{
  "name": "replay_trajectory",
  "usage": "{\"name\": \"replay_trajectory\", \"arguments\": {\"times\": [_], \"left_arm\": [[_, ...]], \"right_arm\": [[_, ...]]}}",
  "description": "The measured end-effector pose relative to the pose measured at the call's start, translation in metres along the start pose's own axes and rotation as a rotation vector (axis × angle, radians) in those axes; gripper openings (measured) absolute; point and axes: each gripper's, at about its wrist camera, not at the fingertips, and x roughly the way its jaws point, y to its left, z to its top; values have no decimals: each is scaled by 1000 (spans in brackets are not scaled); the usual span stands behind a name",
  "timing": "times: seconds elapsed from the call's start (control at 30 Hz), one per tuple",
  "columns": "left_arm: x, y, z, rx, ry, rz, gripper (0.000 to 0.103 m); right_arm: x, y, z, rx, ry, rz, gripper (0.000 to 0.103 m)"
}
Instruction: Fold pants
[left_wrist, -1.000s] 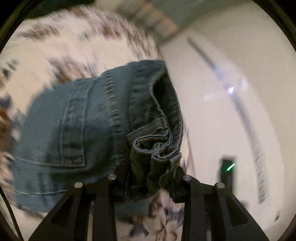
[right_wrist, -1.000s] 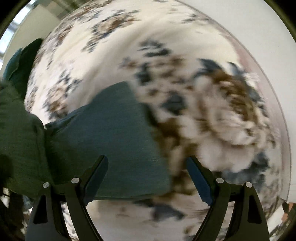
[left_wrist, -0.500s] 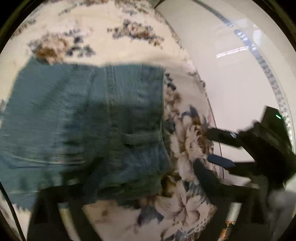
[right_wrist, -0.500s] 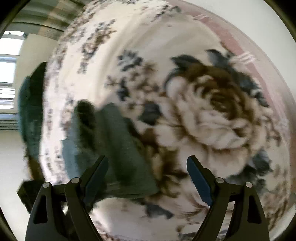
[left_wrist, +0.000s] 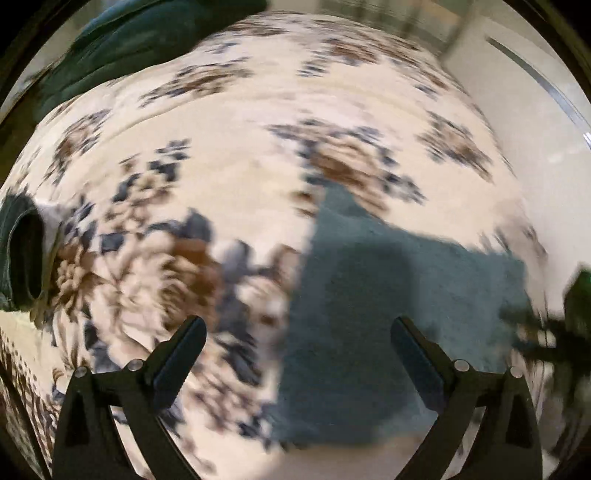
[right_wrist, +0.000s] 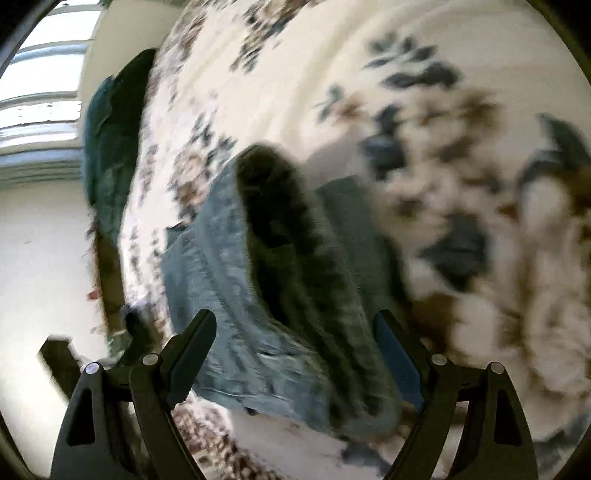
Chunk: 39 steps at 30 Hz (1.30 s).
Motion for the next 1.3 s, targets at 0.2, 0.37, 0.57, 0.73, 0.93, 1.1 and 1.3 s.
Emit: {"name": "replay_trajectory", "arguments": {"times": [0.2, 0.37, 0.57, 0.73, 0.93, 1.1, 1.3], "left_arm": [[13, 16, 29, -69, -77, 2, 102], [20, 14, 51, -91, -21, -106, 102], [80, -12, 77, -81, 205, -243, 102], [129, -39, 91, -28, 328, -280, 93], [147, -25, 102, -157, 346, -471, 39], [168, 13, 96, -352, 434, -582, 46], [103, 11, 94, -193, 288, -550, 83]], "right_arm": [[8, 39, -16, -152, -77, -168, 24], [-37, 47, -37, -83, -215, -199, 20], [-25, -5, -37, 41, -142, -264, 22], [-10, -27, -25, 98, -149, -279, 23], [-14, -33, -28, 126, -159, -252, 24], [-16, -41, -29, 135, -148, -245, 26], [-28, -33, -24, 150, -87, -155, 68]]}}
